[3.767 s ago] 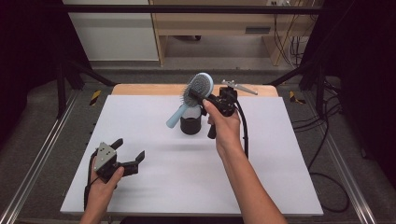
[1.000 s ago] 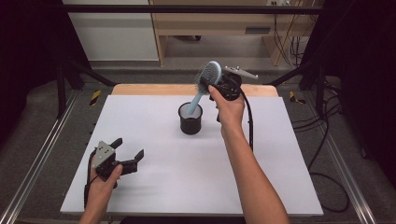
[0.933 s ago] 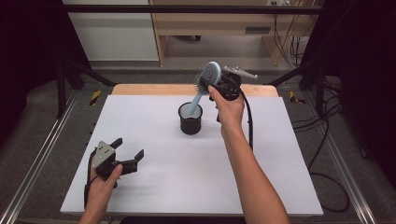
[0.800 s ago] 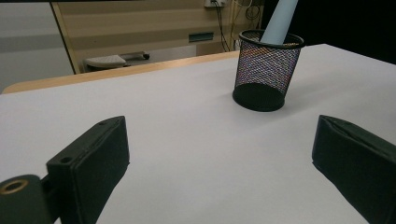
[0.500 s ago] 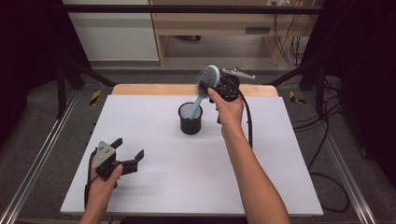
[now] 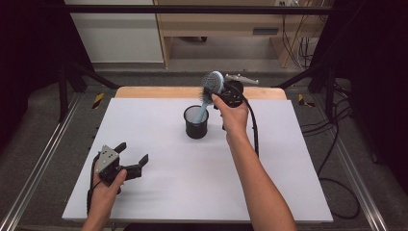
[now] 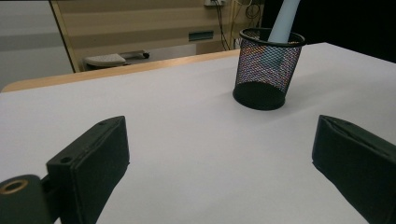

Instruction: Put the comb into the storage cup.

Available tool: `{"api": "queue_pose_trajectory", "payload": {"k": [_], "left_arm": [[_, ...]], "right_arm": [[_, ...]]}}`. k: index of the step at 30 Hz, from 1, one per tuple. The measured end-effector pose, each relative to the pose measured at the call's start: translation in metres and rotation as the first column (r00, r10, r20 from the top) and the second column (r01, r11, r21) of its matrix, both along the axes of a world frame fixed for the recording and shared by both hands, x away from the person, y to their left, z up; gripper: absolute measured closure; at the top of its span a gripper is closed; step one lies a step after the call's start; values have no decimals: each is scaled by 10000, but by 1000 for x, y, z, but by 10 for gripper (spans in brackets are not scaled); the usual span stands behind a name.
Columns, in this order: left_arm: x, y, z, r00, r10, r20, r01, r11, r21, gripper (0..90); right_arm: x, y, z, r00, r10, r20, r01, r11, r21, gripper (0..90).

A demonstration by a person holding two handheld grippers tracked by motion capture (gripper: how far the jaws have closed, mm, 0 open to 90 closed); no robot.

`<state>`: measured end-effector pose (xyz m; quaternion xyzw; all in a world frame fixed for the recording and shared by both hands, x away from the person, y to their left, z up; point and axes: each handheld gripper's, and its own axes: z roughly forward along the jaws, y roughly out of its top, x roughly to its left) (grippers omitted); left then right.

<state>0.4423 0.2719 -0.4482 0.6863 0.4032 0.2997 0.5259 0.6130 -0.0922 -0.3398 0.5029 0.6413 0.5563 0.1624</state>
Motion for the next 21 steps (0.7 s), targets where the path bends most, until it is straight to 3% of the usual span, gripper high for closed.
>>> {"api": "queue_pose_trajectory", "payload": {"k": [21], "left_arm": [[0, 1, 1, 10000, -13, -4, 13, 10000, -66, 42]], "right_arm": [[3, 4, -11, 9998, -56, -182, 52, 9998, -178, 532]]}}
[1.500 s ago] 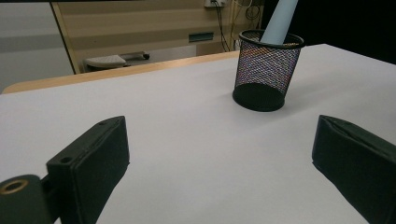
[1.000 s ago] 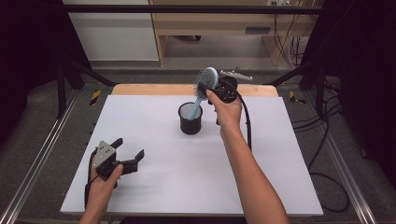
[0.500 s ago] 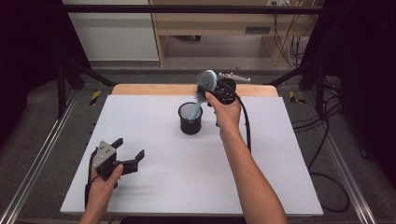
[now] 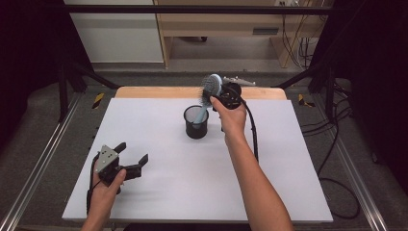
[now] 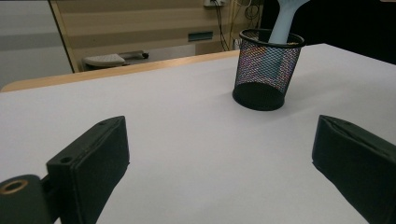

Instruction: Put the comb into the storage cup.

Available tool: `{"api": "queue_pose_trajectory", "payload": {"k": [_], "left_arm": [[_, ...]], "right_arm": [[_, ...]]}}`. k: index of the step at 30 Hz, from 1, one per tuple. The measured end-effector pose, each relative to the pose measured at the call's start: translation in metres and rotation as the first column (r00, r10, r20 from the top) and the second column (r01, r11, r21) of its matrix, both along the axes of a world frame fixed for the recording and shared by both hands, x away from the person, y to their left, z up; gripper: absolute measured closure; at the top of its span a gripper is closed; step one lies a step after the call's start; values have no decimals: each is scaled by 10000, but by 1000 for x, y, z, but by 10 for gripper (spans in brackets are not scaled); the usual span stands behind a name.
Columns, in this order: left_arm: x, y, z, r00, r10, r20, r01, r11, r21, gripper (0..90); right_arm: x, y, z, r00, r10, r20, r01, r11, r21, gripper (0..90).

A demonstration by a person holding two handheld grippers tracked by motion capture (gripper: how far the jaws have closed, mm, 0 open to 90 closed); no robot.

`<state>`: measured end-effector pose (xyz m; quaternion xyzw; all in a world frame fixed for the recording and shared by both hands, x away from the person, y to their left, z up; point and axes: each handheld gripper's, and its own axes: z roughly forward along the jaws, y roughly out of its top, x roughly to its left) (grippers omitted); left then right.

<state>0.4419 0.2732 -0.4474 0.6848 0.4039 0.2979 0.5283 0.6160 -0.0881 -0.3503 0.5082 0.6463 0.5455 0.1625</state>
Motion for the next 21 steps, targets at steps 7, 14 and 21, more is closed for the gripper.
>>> {"api": "queue_pose_trajectory", "payload": {"k": [7, 14, 21], "left_arm": [[1, 0, 0, 10000, 9, -14, -9, 10000, 16, 42], [1, 0, 0, 10000, 19, -8, -19, 10000, 7, 41], [0, 0, 0, 10000, -3, -6, 3, 10000, 0, 41]], "right_arm": [[1, 1, -4, 10000, 6, -41, -6, 10000, 46, 532], [3, 4, -10, 9999, 17, -169, -15, 10000, 92, 531], [4, 8, -15, 9996, 30, -271, -26, 9998, 175, 530]]}}
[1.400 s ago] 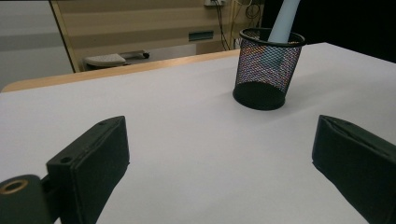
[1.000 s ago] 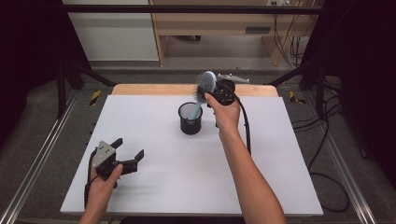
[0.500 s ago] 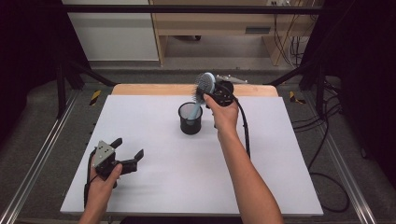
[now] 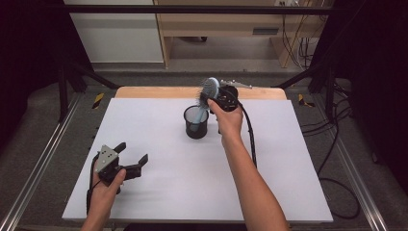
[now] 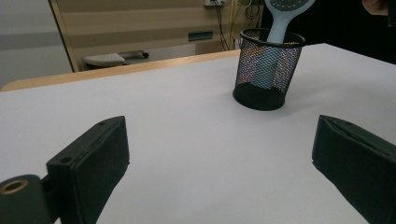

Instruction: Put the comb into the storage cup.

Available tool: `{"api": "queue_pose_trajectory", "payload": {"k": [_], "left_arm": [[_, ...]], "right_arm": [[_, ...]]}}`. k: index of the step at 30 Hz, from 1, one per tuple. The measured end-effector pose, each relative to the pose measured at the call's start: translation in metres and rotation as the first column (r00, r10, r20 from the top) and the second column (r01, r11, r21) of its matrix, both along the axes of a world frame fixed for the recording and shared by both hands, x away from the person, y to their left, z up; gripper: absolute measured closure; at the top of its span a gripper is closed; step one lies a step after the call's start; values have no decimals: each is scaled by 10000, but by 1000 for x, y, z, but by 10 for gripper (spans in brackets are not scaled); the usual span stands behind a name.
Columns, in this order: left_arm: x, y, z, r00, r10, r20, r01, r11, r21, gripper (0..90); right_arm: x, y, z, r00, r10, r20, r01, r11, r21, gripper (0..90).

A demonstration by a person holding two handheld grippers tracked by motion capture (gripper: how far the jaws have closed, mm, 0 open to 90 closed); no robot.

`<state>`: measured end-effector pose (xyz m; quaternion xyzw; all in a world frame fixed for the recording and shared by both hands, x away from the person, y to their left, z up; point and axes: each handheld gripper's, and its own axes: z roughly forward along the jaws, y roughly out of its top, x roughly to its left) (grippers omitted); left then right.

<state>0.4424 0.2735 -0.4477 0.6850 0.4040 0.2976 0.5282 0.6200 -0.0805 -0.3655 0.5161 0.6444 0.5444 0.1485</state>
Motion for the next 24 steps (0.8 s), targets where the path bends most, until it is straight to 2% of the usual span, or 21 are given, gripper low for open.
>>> {"api": "queue_pose_trajectory", "payload": {"k": [13, 24], "left_arm": [[0, 0, 0, 10000, -19, -16, 19, 10000, 12, 42], [0, 0, 0, 10000, -43, -26, 44, 10000, 29, 42]], "right_arm": [[3, 6, -10, 9998, 70, -169, -68, 9999, 109, 528], [4, 4, -12, 9997, 35, -223, -30, 9997, 240, 527]]}}
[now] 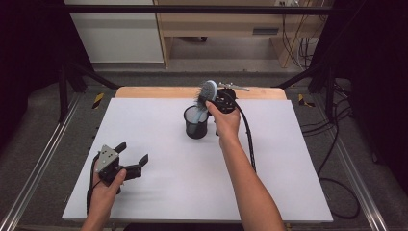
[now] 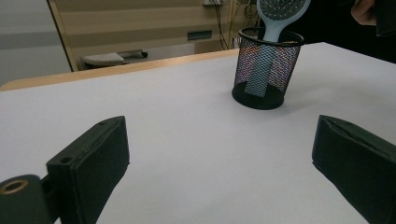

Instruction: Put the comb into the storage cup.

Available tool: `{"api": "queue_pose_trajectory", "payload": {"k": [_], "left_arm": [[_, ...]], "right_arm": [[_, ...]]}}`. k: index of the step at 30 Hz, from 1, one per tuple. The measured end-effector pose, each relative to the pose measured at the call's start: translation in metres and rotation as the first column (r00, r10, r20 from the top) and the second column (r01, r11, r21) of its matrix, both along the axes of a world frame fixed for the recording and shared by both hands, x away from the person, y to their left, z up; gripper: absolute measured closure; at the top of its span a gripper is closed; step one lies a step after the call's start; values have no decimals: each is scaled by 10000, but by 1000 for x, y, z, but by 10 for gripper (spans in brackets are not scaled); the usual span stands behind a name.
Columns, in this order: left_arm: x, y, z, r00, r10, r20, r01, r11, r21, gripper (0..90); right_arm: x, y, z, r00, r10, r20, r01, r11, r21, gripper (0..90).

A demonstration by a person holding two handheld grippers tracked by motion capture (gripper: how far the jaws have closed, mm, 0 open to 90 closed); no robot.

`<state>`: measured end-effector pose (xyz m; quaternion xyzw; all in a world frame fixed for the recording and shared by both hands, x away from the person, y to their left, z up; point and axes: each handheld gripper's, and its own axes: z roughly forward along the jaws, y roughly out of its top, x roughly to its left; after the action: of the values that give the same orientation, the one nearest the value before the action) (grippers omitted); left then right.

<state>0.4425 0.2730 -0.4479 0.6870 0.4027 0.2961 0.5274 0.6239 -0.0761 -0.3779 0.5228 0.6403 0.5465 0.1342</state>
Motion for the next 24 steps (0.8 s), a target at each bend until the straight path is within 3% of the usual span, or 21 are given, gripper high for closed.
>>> {"api": "queue_pose_trajectory", "payload": {"k": [24], "left_arm": [[0, 0, 0, 10000, -17, 5, 17, 10000, 5, 42]], "right_arm": [[2, -6, -4, 9998, -123, -151, 129, 9992, 376, 517]]}}
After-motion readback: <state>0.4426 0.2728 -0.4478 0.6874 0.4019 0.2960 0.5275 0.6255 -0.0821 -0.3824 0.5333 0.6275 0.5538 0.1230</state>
